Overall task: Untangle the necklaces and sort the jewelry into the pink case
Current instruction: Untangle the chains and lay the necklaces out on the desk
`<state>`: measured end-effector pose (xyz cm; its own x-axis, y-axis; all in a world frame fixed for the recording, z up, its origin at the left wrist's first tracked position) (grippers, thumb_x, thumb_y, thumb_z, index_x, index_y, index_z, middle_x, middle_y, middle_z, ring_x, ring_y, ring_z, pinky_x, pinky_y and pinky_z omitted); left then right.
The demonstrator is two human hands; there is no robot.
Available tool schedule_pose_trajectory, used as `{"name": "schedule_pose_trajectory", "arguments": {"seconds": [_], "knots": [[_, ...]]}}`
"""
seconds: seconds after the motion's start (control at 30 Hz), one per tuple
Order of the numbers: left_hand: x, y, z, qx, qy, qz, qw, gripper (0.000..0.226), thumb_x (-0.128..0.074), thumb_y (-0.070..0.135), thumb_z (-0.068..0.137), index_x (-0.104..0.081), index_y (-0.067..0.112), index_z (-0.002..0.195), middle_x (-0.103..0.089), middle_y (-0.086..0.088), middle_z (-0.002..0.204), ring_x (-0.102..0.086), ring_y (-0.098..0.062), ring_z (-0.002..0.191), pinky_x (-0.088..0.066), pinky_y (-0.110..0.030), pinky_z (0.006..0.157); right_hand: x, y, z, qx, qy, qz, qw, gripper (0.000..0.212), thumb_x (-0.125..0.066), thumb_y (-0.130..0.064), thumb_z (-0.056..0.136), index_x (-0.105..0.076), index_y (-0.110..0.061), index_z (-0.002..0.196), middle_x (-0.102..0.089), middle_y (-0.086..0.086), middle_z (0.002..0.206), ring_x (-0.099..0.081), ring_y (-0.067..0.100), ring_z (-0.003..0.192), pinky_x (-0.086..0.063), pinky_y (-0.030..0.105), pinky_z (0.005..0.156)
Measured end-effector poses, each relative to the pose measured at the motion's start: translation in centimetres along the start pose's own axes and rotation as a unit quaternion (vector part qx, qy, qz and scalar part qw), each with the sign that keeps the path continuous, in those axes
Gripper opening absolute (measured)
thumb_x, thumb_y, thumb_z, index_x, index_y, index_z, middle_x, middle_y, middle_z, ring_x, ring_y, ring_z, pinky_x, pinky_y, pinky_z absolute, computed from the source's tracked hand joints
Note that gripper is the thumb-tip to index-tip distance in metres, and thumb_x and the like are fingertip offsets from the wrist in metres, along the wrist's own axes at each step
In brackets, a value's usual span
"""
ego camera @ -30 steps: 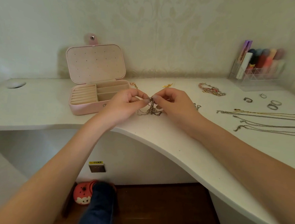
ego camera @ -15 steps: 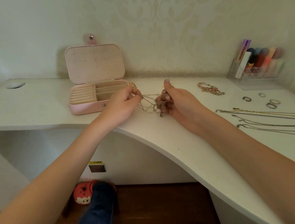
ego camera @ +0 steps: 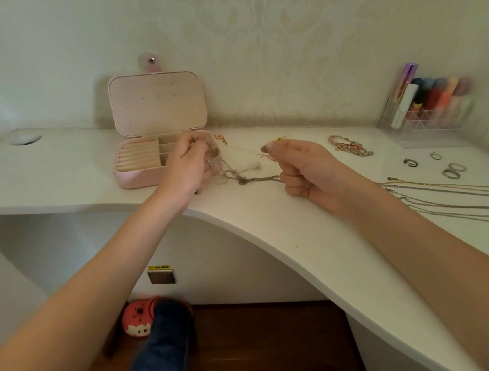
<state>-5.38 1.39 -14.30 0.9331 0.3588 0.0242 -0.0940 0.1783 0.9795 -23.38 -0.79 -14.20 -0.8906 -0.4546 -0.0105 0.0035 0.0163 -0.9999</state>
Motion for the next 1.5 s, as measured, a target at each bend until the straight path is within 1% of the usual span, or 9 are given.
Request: {"name": "schedule_pose_trajectory", "arguments": {"seconds": [0.17,0.27,0.4,0.6,0.83,1.03,1.17,1.33,1.5], "knots": [[0.4,-0.3,0.1,0.018,0.015,-0.007,1.000,0.029,-0.031,0.003,0.092,-0.040,0.023,0.073,-0.031,0.015,0.035,-0.021,-0.003,0.030,-0.014,-0.011,0.034,0.9,-0.8,-0.6,0.012,-0.004,-0.283,0.959,0.027,-0.073,-0.041,0.078,-0.072,-0.023,0.097,-0.025,-0.010,0.045,-0.020,0.010,0.042,-0.018,0.021,0.043],[0.6,-0.6,0.2,0.030,0.012,-0.032,0.999,0.027,-0.031,0.003,0.091,-0.040,0.022,0.074,-0.025,0.012,0.038,-0.018,-0.006,0.031,-0.013,-0.011,0.037,1.1,-1.0,-0.5,0.047,0.013,-0.359,0.932,0.026,-0.076,-0.038,0.076,-0.072,-0.025,0.098,-0.032,-0.010,0.047,-0.029,0.006,0.040,-0.023,0.018,0.045],[0.5,-0.5,0.1,0.046,-0.019,-0.099,0.994,0.030,-0.033,0.005,0.091,-0.041,0.021,0.068,-0.023,0.009,0.041,-0.015,-0.007,0.033,-0.010,-0.013,0.040,0.9,-0.4,0.0,0.078,0.075,-0.470,0.876,0.022,-0.071,-0.044,0.078,-0.069,-0.034,0.097,-0.049,-0.010,0.067,-0.047,0.005,0.062,-0.035,0.024,0.058],[0.2,-0.4,0.2,0.058,-0.082,-0.148,0.984,0.032,-0.035,0.029,0.097,-0.041,0.021,0.067,-0.021,0.007,0.040,-0.015,-0.007,0.031,-0.007,-0.018,0.040,-0.2,0.0,0.5,0.093,0.075,-0.531,0.839,0.014,-0.059,-0.036,0.090,-0.060,-0.021,0.090,-0.052,-0.005,0.096,-0.050,0.013,0.087,-0.040,0.030,0.075],[-0.1,0.2,-0.3,0.039,-0.093,-0.156,0.983,0.058,-0.021,0.051,0.097,-0.044,0.011,0.063,-0.022,0.005,0.037,-0.017,-0.010,0.028,-0.012,-0.015,0.040,3.4,-1.1,0.3,0.095,0.180,-0.373,0.905,0.012,-0.042,-0.022,0.100,-0.047,-0.012,0.096,-0.060,-0.002,0.089,-0.052,0.012,0.075,-0.037,0.027,0.071],[-0.4,0.1,-0.2,0.031,-0.110,-0.127,0.985,0.056,-0.020,0.052,0.097,-0.043,0.012,0.064,-0.022,0.006,0.036,-0.019,-0.010,0.028,-0.012,-0.016,0.039,5.3,-1.1,0.3,0.089,0.249,-0.206,0.942,0.015,-0.037,-0.020,0.102,-0.042,-0.019,0.088,-0.064,-0.006,0.079,-0.057,0.008,0.065,-0.037,0.009,0.048],[-0.4,0.1,-0.1,0.022,-0.112,-0.124,0.986,0.060,-0.018,0.052,0.097,-0.044,0.011,0.062,-0.020,0.007,0.036,-0.017,-0.009,0.028,-0.010,-0.015,0.039,5.7,-1.0,0.3,0.083,0.255,-0.219,0.938,0.011,-0.040,-0.021,0.100,-0.043,-0.014,0.092,-0.055,-0.001,0.069,-0.049,0.013,0.057,-0.043,0.021,0.056],[-0.4,0.1,-0.1,0.004,-0.106,-0.112,0.988,0.075,-0.015,0.053,0.097,-0.050,0.014,0.044,-0.025,0.004,0.033,-0.015,-0.009,0.028,-0.007,-0.019,0.041,5.7,-2.7,-0.7,0.130,0.291,-0.457,0.830,0.015,-0.046,-0.025,0.098,-0.048,-0.010,0.100,-0.053,0.001,0.075,-0.053,0.024,0.074,-0.043,0.036,0.067],[-0.2,0.1,-0.1,-0.005,-0.071,-0.074,0.995,0.079,-0.017,0.059,0.095,-0.053,0.010,0.044,-0.027,0.001,0.036,-0.013,-0.010,0.029,-0.005,-0.026,0.045,5.5,-3.6,-1.1,0.132,0.302,-0.578,0.747,0.023,-0.048,-0.033,0.097,-0.054,-0.012,0.103,-0.050,0.002,0.083,-0.050,0.025,0.088,-0.033,0.033,0.071]]}}
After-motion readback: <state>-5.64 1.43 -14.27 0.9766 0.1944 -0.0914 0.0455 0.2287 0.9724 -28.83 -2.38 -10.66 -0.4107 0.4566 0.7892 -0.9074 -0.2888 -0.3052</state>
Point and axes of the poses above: each hand's wrist, its own z-axis towards the middle knuckle, its own x-axis out of the back of the hand, y = z × x, the point moved 6 cm from there along z, towards the middle knuckle
